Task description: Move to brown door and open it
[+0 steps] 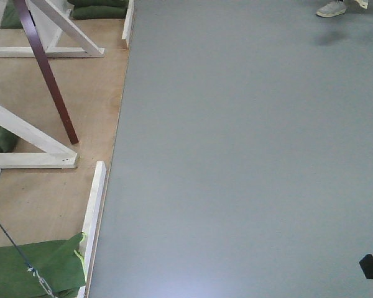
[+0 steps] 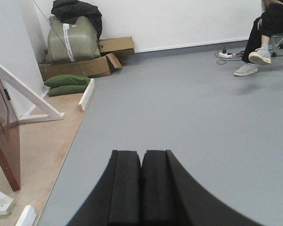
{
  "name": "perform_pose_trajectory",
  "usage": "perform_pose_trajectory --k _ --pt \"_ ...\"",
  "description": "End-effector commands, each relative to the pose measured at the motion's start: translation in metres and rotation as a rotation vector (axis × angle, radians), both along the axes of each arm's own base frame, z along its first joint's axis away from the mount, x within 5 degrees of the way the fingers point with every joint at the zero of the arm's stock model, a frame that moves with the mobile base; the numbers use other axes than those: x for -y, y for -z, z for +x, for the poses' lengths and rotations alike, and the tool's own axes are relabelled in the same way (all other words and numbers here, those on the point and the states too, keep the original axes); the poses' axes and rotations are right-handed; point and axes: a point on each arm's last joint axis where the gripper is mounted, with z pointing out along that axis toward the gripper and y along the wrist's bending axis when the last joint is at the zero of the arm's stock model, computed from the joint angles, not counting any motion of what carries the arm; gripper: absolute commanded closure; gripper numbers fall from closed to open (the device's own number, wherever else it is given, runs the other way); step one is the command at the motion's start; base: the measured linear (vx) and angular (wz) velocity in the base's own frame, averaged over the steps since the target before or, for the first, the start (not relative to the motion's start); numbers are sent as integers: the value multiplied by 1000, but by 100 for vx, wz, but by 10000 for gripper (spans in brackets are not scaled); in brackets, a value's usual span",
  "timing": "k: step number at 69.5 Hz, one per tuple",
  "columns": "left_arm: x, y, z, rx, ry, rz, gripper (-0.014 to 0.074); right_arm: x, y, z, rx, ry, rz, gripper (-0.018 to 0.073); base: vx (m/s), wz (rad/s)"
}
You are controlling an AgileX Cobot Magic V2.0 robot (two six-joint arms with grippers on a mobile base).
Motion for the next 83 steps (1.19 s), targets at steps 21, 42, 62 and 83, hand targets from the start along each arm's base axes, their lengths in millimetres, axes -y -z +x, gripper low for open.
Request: perform_pose_trajectory --k 21,42,62,83 --pt "-1 1 -2 75 -5 -11 586 1 -7 0 86 8 -13 559 1 -1" --pt "-1 1 -2 75 -5 -11 586 1 -7 0 86 8 -13 559 8 -2" --pt "-1 1 -2 75 -5 -11 586 1 -7 0 86 8 -13 559 17 9" --pt "-1 1 -2 75 -5 -11 586 1 -7 0 86 8 -13 559 20 0"
